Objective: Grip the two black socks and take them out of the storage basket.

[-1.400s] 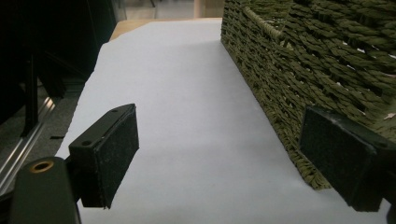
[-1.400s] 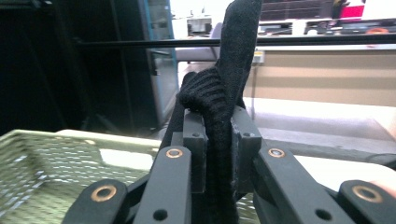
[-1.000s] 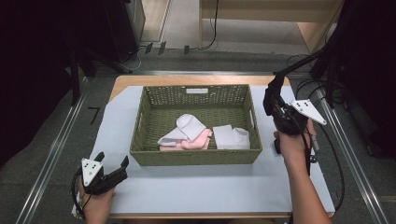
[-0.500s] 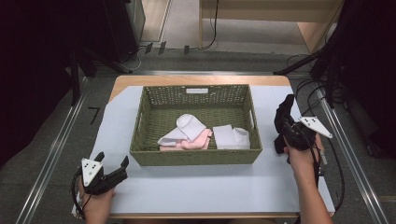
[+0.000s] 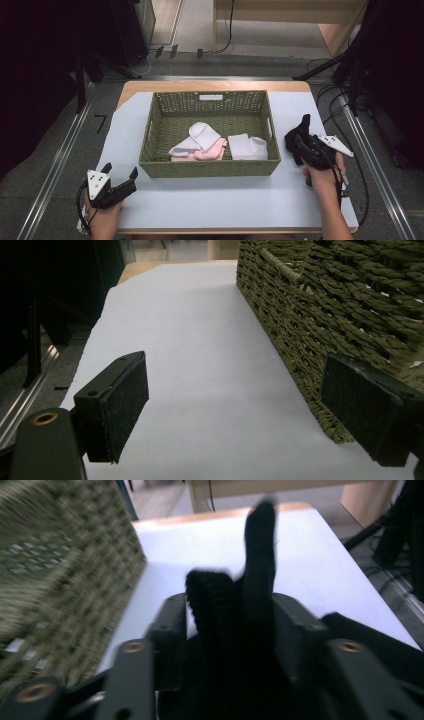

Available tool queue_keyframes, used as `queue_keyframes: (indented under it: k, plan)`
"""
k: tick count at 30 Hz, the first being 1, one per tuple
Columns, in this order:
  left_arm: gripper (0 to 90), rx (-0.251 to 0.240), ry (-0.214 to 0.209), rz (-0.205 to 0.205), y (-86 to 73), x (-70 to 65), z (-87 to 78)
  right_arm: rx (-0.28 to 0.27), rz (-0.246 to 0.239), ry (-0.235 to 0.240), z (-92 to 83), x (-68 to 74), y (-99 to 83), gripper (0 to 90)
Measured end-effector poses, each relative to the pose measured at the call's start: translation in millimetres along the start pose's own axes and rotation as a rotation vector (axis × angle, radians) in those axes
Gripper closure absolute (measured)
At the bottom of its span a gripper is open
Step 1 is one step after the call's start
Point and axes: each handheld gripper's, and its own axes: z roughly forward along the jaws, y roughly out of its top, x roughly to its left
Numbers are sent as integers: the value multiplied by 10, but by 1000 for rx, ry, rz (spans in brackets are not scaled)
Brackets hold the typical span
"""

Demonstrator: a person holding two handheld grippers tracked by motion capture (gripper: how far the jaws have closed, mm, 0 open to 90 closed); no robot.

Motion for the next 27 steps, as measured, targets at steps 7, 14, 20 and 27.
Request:
queue_keyframes:
  k: [7, 14, 20, 27]
  plan:
    - [134, -1, 1, -1, -1, 1, -3, -91, 8, 34, -191, -19, 4, 300]
    - [135, -2, 0, 1, -1, -2, -2, -110, 0, 64, -426, -125, -40, 153]
    - [135, -3, 2, -2, -2, -3, -5, -87, -31, 30, -571, -250, -138, 102]
    - [135, -9, 2, -1, -4, -3, -9, -63, -36, -13, -703, -458, -282, 18]
